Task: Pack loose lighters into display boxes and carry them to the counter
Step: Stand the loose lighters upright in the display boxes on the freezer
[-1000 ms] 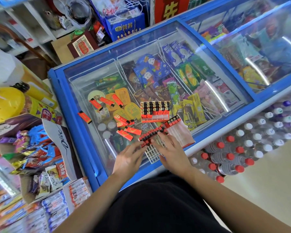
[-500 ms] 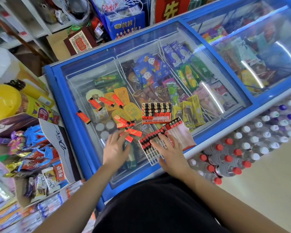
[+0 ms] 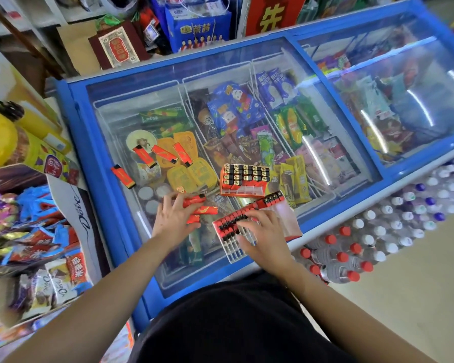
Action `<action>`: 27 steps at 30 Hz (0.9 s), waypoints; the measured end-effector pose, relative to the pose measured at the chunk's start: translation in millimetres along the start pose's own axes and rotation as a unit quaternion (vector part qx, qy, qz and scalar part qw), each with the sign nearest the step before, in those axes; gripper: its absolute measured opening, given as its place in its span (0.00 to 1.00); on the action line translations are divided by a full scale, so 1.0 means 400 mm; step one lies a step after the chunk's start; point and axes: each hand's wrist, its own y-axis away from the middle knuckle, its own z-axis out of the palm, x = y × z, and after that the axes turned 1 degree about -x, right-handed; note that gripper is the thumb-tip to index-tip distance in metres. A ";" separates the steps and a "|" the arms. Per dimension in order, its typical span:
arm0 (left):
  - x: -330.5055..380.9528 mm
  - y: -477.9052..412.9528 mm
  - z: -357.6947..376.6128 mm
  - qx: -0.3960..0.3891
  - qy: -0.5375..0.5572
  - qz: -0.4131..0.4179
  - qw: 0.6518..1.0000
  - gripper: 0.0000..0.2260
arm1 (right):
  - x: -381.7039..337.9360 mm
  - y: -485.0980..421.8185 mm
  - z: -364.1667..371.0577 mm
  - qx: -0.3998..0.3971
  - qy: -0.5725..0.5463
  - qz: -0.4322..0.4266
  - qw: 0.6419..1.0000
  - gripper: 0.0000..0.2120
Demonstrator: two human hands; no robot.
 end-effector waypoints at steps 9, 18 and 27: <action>-0.030 0.095 0.064 0.078 0.110 -0.024 0.991 0.25 | -0.133 -0.208 -0.005 -0.073 -0.065 -0.052 0.994 0.09; -0.043 0.130 0.087 0.157 0.191 -0.090 0.965 0.12 | -0.260 -0.577 0.070 -0.177 -0.011 -0.003 0.984 0.23; -0.049 0.145 0.080 0.192 0.249 -0.109 0.943 0.14 | -0.296 -0.728 0.203 -0.181 0.117 0.034 0.976 0.37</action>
